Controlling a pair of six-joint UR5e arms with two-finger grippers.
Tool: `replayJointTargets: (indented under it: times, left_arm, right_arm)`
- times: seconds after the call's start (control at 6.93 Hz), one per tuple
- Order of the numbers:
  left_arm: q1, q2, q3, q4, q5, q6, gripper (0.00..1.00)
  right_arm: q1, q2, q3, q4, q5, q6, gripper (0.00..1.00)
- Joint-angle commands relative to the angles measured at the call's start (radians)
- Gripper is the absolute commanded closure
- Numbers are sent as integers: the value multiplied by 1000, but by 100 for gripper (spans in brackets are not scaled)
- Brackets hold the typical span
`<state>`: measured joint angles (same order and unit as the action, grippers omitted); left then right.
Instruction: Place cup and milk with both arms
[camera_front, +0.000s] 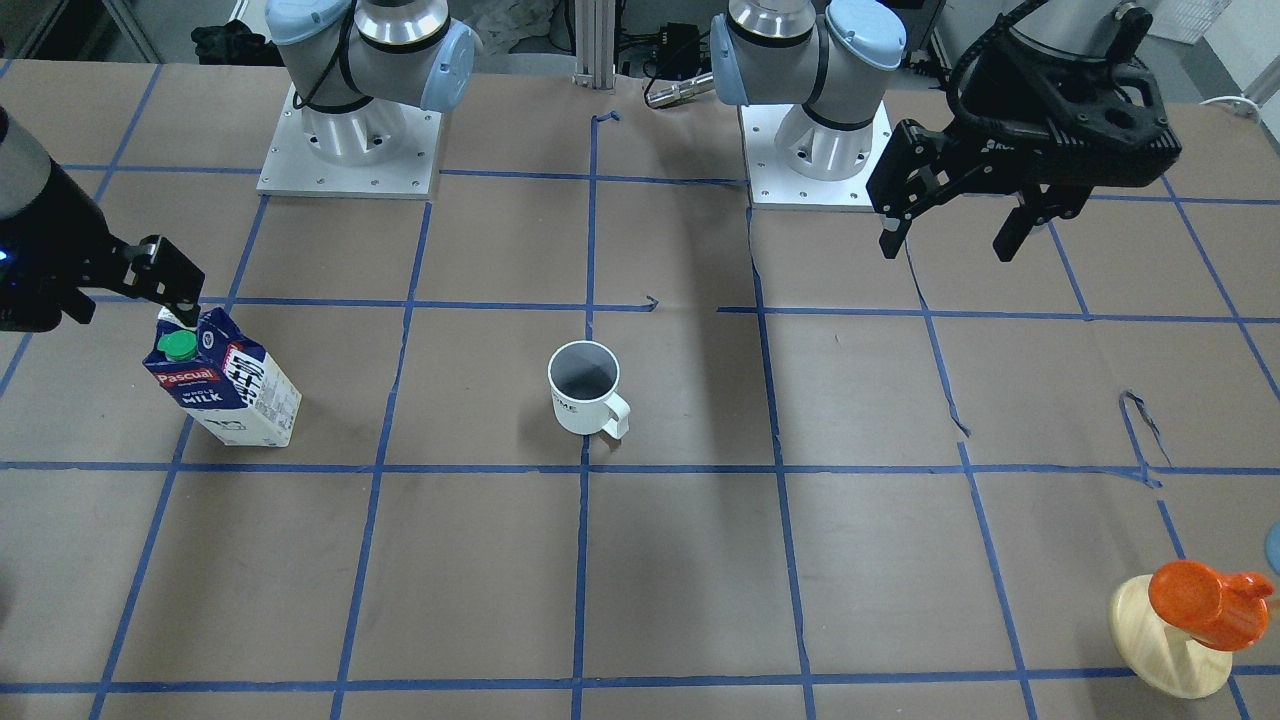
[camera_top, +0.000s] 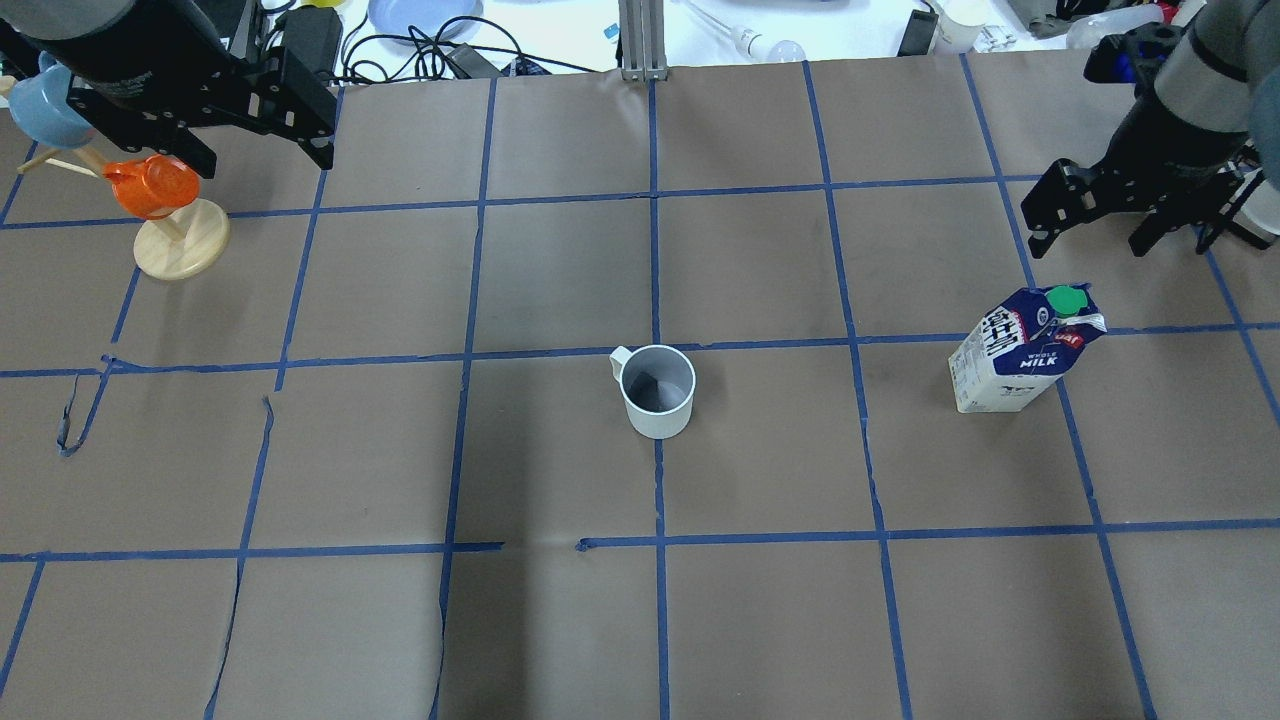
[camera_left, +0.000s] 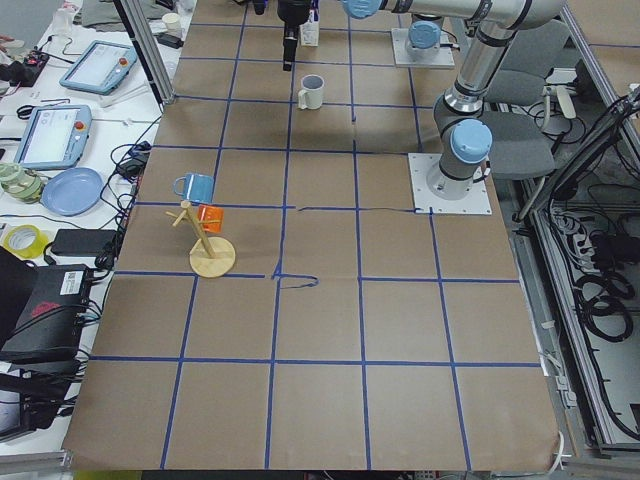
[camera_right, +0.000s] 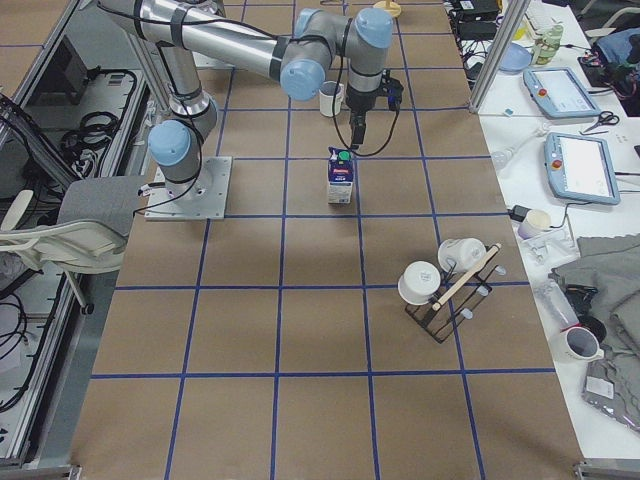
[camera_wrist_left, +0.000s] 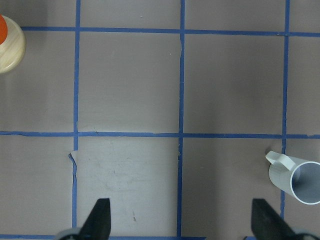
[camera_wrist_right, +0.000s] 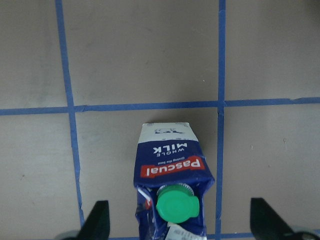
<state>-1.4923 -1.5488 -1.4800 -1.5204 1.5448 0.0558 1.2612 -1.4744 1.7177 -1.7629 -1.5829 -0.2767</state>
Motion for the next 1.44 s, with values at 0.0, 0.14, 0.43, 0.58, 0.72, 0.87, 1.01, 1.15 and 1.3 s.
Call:
replayJointTargets:
  times: [0.0, 0.14, 0.43, 0.58, 0.72, 0.87, 1.01, 1.15, 1.3]
  left_arm:
    - [0, 0, -3, 5, -2, -2, 0]
    - [0, 3, -6, 5, -3, -4, 0]
    - [0, 6, -14, 5, -2, -4, 0]
    - [0, 6, -13, 5, -2, -5, 0]
    - [0, 7, -14, 5, -2, -4, 0]
    - [0, 7, -16, 5, -2, -4, 0]
    - [0, 7, -16, 3, -2, -4, 0]
    - [0, 7, -19, 5, -2, -4, 0]
    - [0, 10, -19, 5, -2, -4, 0]
  right_arm:
    - [-5, 34, 75, -60, 4, 10, 0]
    - [-5, 45, 76, -58, 3, 10, 0]
    - [1, 45, 74, -24, -17, 1, 11]
    - [1, 43, 74, 23, -47, -1, 33]
    - [1, 36, 74, 46, -48, -2, 46]
    - [1, 36, 73, 81, -49, -7, 54]
    - [1, 34, 69, 85, -48, -7, 60]
    - [3, 34, 65, 85, -45, -7, 60]
    - [16, 32, 42, 83, -32, -4, 60]
